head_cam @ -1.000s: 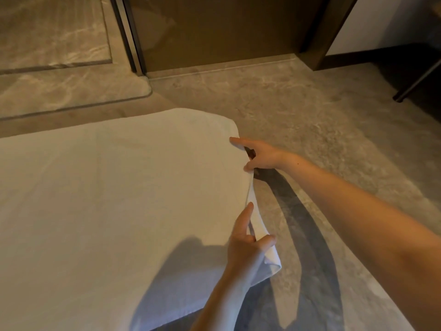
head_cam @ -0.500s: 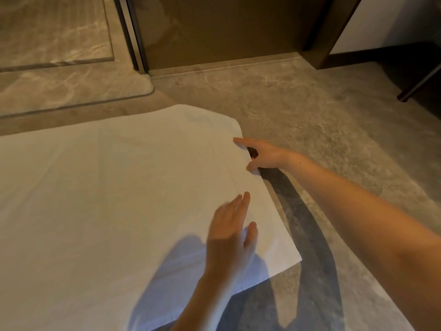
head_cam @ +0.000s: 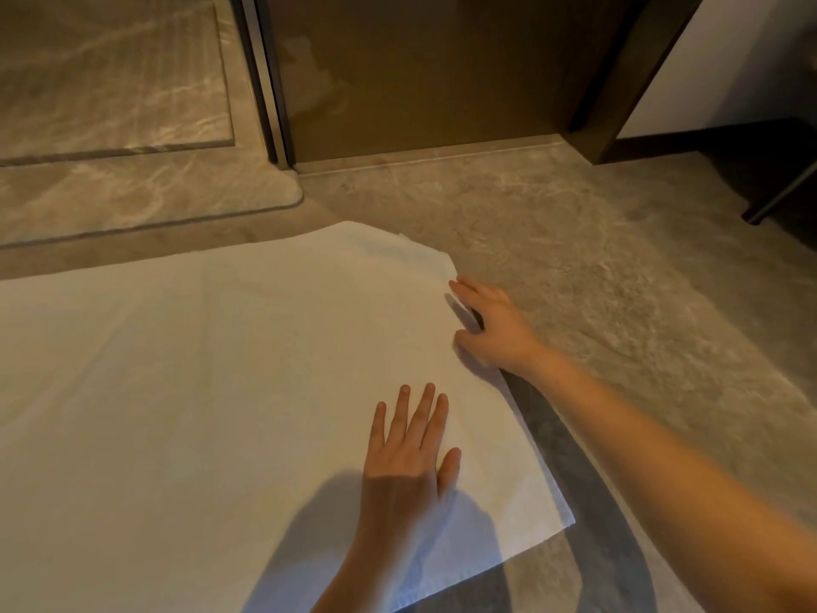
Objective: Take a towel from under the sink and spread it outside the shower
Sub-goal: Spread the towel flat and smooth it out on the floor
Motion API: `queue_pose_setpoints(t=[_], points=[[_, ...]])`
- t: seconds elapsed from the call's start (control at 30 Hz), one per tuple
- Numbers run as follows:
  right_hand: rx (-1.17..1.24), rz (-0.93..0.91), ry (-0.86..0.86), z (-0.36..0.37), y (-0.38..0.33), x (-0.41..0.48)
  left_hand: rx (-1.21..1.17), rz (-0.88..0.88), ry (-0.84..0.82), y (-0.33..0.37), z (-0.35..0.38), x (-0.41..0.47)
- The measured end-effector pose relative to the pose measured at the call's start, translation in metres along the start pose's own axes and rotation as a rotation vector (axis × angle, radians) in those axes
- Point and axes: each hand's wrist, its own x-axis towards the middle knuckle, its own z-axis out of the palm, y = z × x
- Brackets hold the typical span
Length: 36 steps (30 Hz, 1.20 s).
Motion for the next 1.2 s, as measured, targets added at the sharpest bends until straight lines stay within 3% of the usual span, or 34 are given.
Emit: queue_pose_setpoints(t=[0.13, 0.37, 0.57, 0.8, 0.87, 1.0, 1.13, 1.2], points=[[-0.097, -0.173, 0.052, 0.042, -0.028, -0.027, -0.009, -0.005, -0.004, 0.003, 0.0, 0.001], [-0.162, -0.101, 0.056, 0.062, -0.022, -0.035, -0.02, 0.032, -0.021, 0.0, -0.007, 0.008], [-0.227, -0.103, 0.046, 0.063, -0.02, -0.033, 0.124, -0.067, -0.031, -0.074, -0.043, 0.082], [-0.168, -0.118, 0.069, 0.065, -0.021, -0.034, 0.138, -0.048, -0.116, -0.107, -0.018, 0.103], [-0.089, -0.127, 0.101, 0.055, -0.025, -0.027, 0.137, -0.037, -0.106, -0.11, -0.014, 0.104], [0.235, -0.007, 0.335, 0.017, -0.031, 0.027, 0.136, -0.023, -0.066, -0.109, -0.012, 0.103], [0.526, 0.192, 0.272, -0.015, -0.037, 0.108, 0.103, -0.023, -0.072, -0.11, -0.011, 0.102], [0.501, 0.239, 0.236, -0.018, -0.039, 0.134, 0.089, -0.024, -0.078, -0.11, -0.012, 0.103]])
